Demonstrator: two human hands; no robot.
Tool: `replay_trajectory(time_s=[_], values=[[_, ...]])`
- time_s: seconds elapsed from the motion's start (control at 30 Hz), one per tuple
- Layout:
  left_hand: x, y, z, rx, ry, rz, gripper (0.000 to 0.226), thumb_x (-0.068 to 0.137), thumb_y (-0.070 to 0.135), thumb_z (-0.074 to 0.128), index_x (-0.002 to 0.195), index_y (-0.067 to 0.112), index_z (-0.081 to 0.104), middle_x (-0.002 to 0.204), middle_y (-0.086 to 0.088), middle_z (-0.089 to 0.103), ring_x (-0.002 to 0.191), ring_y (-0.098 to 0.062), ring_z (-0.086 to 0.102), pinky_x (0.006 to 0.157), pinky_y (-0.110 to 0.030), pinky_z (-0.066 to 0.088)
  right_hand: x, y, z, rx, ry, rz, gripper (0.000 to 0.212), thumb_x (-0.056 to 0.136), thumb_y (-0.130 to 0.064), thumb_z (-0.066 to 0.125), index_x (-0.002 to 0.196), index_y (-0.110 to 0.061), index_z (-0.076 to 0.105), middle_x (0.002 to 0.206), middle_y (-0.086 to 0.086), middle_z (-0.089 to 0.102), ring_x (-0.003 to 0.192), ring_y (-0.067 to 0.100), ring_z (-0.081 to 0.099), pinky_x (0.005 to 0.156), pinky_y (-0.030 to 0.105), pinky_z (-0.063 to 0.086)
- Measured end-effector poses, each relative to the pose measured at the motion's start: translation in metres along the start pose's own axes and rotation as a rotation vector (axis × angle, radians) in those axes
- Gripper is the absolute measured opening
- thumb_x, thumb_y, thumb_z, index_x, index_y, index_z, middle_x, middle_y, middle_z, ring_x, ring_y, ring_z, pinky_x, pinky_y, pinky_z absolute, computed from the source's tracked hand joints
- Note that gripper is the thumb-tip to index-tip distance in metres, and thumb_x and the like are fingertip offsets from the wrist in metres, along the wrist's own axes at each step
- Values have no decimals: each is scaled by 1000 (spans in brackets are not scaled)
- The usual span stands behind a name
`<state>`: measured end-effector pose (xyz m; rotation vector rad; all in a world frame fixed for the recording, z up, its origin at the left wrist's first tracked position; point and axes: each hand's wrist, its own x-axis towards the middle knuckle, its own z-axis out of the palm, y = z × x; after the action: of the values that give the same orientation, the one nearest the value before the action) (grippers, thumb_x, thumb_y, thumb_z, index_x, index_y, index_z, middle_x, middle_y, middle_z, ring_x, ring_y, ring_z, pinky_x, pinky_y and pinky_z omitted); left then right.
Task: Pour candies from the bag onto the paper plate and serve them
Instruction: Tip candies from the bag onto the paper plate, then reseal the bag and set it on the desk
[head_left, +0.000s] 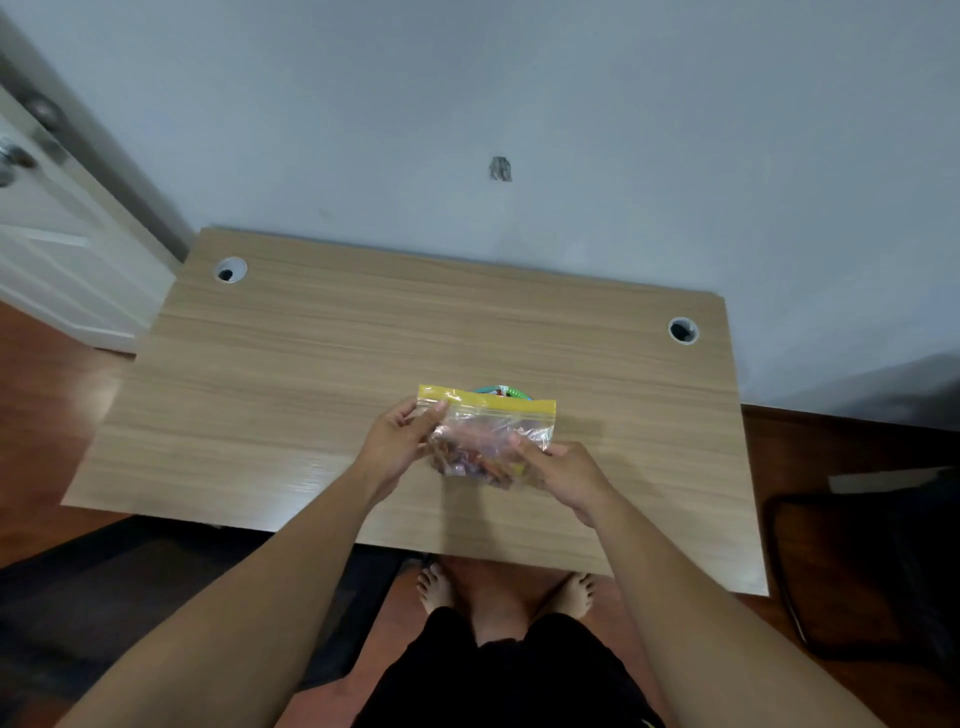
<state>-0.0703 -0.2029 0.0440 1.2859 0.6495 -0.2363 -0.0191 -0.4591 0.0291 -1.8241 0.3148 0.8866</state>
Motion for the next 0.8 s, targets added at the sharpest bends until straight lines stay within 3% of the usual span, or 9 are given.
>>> replay_trajectory(time_s=[0.07, 0.13, 0.2, 0.3, 0.4, 0.5, 0.6, 0.7, 0.8], values=[[0, 8, -10, 28, -11, 33, 37, 105, 35, 65, 122, 3, 69, 95, -14, 64, 77, -23, 66, 77, -35, 60, -2, -7, 0, -34, 12, -25, 78, 69, -85, 77, 99, -14, 86, 78, -4, 72, 71, 11, 53, 73, 32, 46], [1, 16, -19, 75, -29, 55, 33, 107, 38, 62, 115, 8, 70, 93, -10, 67, 82, -25, 66, 83, -39, 59, -7, -16, -1, -52, 13, -64, 57, 85, -66, 78, 103, -12, 86, 77, -7, 73, 68, 7, 57, 70, 28, 45], [-1, 24, -27, 102, -14, 94, 21, 108, 33, 61, 105, 16, 73, 88, 2, 75, 80, -12, 71, 80, -30, 61, -12, -26, -2, 13, -35, -99, 35, 94, -41, 80, 113, -11, 83, 101, 6, 85, 82, 12, 75, 74, 31, 53], [-3, 33, -38, 191, 25, 195, 15, 107, 22, 63, 101, 15, 75, 88, 3, 75, 81, -4, 67, 79, -25, 56, -14, -43, -3, 107, -94, -142, 38, 86, -27, 89, 120, -15, 77, 115, 17, 81, 98, 29, 78, 83, 44, 57], [-4, 42, -47, 323, 73, 314, 11, 102, 9, 69, 98, 5, 78, 83, 0, 75, 69, -1, 65, 68, -18, 55, -13, -64, -1, -30, -71, -211, 63, 74, -38, 97, 129, -27, 68, 120, 3, 79, 105, 17, 75, 90, 33, 58], [-3, 51, -54, 525, 143, 466, 10, 96, 12, 77, 92, 5, 83, 86, -2, 76, 78, 5, 68, 76, -14, 49, -15, -89, 8, -292, -61, -336, 91, 66, -56, 95, 145, -28, 58, 141, -9, 63, 125, 7, 63, 109, 32, 50], [-6, 63, -58, 662, 189, 613, 15, 92, 20, 77, 87, 7, 83, 81, 3, 70, 82, 10, 65, 75, -8, 43, -20, -116, 28, -524, 2, -520, 83, 75, -57, 90, 146, -29, 59, 145, -9, 57, 134, 9, 50, 113, 31, 40], [-12, 75, -60, 709, 209, 705, 12, 91, 18, 78, 87, 9, 84, 78, 11, 66, 77, 13, 63, 66, -5, 43, -22, -142, 56, -660, 6, -708, 72, 79, -56, 87, 141, -28, 64, 142, -4, 62, 134, 14, 51, 114, 33, 41], [-16, 83, -65, 604, 201, 650, 6, 91, 15, 82, 92, 12, 86, 78, 9, 73, 75, 8, 66, 61, -11, 52, -23, -163, 83, -682, -24, -738, 50, 82, -52, 86, 124, -26, 75, 117, -6, 77, 105, 10, 66, 94, 29, 52]])
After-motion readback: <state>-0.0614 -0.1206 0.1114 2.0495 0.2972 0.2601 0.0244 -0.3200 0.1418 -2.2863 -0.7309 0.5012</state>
